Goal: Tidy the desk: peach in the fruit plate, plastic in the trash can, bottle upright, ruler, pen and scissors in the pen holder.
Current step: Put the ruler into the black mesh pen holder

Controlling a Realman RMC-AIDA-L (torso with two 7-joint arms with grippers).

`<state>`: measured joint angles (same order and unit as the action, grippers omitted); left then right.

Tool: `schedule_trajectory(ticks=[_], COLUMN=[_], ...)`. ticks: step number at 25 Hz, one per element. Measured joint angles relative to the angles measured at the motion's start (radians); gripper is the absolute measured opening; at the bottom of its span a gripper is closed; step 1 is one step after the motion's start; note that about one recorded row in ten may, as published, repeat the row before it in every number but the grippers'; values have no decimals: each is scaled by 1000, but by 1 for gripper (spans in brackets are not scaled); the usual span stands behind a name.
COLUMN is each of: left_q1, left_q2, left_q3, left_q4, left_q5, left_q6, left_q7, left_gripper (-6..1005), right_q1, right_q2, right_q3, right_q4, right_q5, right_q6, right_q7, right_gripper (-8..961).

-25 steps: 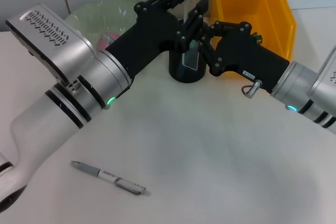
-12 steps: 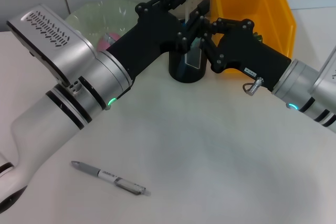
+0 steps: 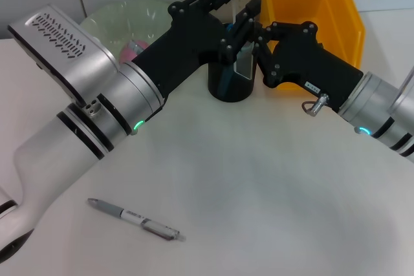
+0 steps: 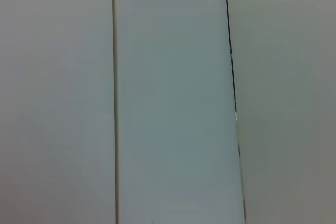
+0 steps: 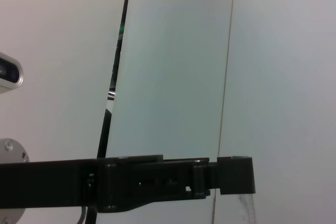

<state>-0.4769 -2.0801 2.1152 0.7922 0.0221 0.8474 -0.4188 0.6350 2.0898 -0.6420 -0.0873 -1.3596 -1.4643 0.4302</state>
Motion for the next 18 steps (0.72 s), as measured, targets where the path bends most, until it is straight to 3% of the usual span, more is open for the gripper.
schedule_trajectory(ticks=[10,15,18], left_q1=[0,25,49], left_q2=[0,10,20], left_q3=[0,-7,-13], left_q4=[-1,19,43], left_q5=[4,7,41], left_q6=[14,37,38], left_q7=[-8,-44,-97], left_gripper=[433,663,749], right_q1=[-2,-11,-13], right_q2=[-1,0,-1], right_q3=[-6,16,20], right_q4=[0,-5,-7], right_q5=[2,27,61], right_q6=[-2,-19,-36], right_q7=[1,2,1], right_gripper=[-2,-1,-1])
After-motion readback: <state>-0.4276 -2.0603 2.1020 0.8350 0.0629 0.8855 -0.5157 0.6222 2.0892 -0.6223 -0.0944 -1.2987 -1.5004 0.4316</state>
